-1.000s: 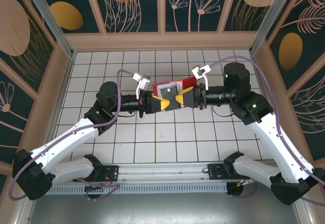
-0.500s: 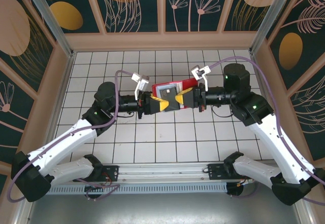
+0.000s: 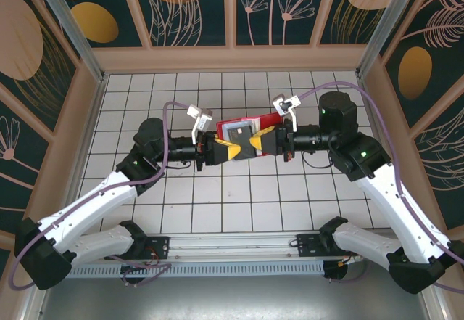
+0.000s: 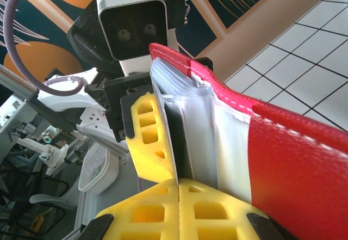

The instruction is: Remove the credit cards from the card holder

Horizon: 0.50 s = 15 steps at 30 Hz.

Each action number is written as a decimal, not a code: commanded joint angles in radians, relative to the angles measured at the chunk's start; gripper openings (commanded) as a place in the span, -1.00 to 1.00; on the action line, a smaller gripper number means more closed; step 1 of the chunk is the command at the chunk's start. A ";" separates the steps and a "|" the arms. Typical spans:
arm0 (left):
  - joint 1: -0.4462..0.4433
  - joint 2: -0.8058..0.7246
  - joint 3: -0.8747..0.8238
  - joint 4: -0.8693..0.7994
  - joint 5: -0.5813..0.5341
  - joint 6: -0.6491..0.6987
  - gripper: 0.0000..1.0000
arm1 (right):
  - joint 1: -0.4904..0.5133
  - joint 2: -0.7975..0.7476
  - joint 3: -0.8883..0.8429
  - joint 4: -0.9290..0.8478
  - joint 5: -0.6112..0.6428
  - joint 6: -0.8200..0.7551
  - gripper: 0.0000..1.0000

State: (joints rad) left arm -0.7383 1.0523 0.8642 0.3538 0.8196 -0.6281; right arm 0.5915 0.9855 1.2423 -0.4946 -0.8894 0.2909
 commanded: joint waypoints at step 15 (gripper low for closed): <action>0.000 -0.025 0.003 0.035 -0.002 0.034 -0.59 | 0.015 -0.043 0.003 -0.030 0.020 -0.028 -1.00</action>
State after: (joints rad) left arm -0.7391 1.0481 0.8642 0.3523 0.8196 -0.6136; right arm 0.5987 0.9707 1.2423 -0.5060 -0.8650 0.2707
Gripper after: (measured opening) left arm 0.210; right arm 0.052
